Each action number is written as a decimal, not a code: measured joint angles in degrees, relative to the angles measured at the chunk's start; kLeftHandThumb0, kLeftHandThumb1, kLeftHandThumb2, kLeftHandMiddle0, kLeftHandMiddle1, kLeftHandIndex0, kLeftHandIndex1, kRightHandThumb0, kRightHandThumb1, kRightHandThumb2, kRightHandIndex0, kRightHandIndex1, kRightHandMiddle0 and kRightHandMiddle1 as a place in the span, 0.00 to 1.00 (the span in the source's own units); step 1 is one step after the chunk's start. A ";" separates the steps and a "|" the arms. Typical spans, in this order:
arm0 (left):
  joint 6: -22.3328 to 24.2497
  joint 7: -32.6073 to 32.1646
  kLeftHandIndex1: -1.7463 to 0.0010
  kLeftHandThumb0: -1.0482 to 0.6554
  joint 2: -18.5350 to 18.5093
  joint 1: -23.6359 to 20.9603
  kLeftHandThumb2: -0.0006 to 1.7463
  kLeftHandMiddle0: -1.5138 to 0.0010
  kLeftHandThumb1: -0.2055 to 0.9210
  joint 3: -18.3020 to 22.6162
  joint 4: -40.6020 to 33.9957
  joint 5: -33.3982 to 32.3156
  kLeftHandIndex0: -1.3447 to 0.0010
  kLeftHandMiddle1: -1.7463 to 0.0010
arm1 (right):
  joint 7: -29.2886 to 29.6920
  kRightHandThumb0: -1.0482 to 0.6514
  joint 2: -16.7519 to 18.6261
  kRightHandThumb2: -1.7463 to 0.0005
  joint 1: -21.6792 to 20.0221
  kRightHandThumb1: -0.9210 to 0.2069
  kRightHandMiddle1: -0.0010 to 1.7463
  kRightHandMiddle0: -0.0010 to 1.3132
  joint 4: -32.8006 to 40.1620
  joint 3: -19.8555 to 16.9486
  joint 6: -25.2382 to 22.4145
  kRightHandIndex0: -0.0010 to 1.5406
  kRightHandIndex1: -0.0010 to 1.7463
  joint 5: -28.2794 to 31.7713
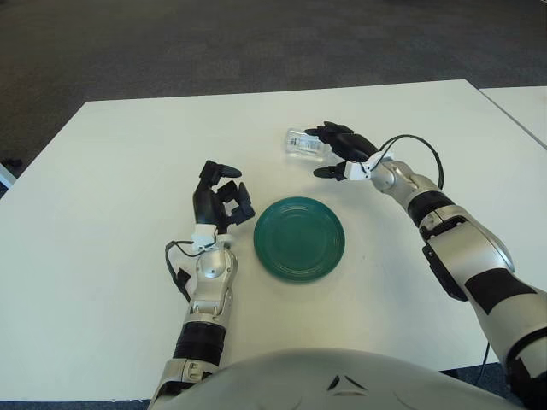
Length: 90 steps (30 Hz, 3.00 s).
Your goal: Put the bottle into the plate.
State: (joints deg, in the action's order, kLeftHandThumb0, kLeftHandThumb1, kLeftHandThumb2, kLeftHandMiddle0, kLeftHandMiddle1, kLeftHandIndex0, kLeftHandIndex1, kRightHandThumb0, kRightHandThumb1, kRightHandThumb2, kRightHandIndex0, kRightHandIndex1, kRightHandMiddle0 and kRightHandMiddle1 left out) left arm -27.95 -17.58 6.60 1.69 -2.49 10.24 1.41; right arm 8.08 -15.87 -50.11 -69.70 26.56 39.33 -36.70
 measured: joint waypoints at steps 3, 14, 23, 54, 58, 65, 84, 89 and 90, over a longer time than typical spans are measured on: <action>0.00 0.53 0.00 0.32 -0.01 0.39 0.78 0.14 0.43 -0.05 -0.55 -0.50 0.52 0.00 | 1.45 0.00 0.08 0.65 0.91 0.00 0.24 0.00 -0.06 0.92 -0.44 0.05 0.00 -0.89; 0.02 1.25 0.00 0.32 -0.02 1.56 0.78 0.14 0.43 -0.09 -2.15 -0.90 0.52 0.00 | 3.07 0.00 0.76 0.66 2.31 0.00 0.22 0.00 -0.99 3.44 -2.45 0.05 0.00 -2.78; 0.09 1.49 0.00 0.32 -0.04 2.15 0.78 0.14 0.43 -0.09 -3.00 -0.94 0.52 0.00 | 3.60 0.00 0.86 0.65 2.31 0.00 0.19 0.00 -1.19 4.31 -2.90 0.05 0.00 -2.80; 0.13 1.68 0.00 0.32 -0.05 2.18 0.79 0.13 0.41 0.00 -2.64 -0.96 0.50 0.00 | 3.52 0.00 1.13 0.66 2.34 0.00 0.16 0.00 -2.16 4.84 -3.60 0.03 0.00 -2.71; 0.13 1.70 0.00 0.32 -0.06 2.18 0.79 0.13 0.41 0.01 -2.64 -0.97 0.51 0.00 | 3.48 0.00 1.17 0.66 2.34 0.00 0.16 0.00 -2.20 4.84 -3.62 0.03 0.00 -2.71; 0.01 1.70 0.00 0.32 -0.05 2.14 0.78 0.13 0.42 -0.19 -2.19 -0.88 0.51 0.00 | 3.60 0.00 2.92 0.64 1.03 0.00 0.18 0.00 -3.51 5.19 -6.67 0.04 0.00 -3.08; -0.45 0.20 0.00 0.33 -0.05 2.00 0.77 0.13 0.44 -0.92 -2.08 0.28 0.52 0.00 | 2.46 0.00 4.32 0.68 -0.66 0.00 0.19 0.00 -4.24 7.21 -7.53 0.04 0.00 -3.27; -0.84 0.19 0.00 0.33 -0.05 2.00 0.77 0.13 0.43 -0.99 -2.08 0.34 0.52 0.00 | 2.17 0.00 4.12 0.69 -0.65 0.00 0.18 0.00 -4.32 7.58 -7.53 0.04 0.00 -3.28; -0.93 0.19 0.00 0.33 -0.05 2.00 0.77 0.13 0.43 -0.99 -2.08 0.35 0.52 0.00 | 2.15 0.00 4.09 0.69 -0.65 0.00 0.17 0.00 -4.32 7.62 -7.53 0.04 0.00 -3.28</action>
State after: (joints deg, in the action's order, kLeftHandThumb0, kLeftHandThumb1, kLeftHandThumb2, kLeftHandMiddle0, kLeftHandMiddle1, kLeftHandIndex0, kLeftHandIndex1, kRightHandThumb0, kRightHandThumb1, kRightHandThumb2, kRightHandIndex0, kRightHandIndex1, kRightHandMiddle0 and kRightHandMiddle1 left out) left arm -28.88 -17.39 6.54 3.69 -3.48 8.15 1.76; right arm 10.23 -11.78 -50.76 -74.02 34.17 31.80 -39.98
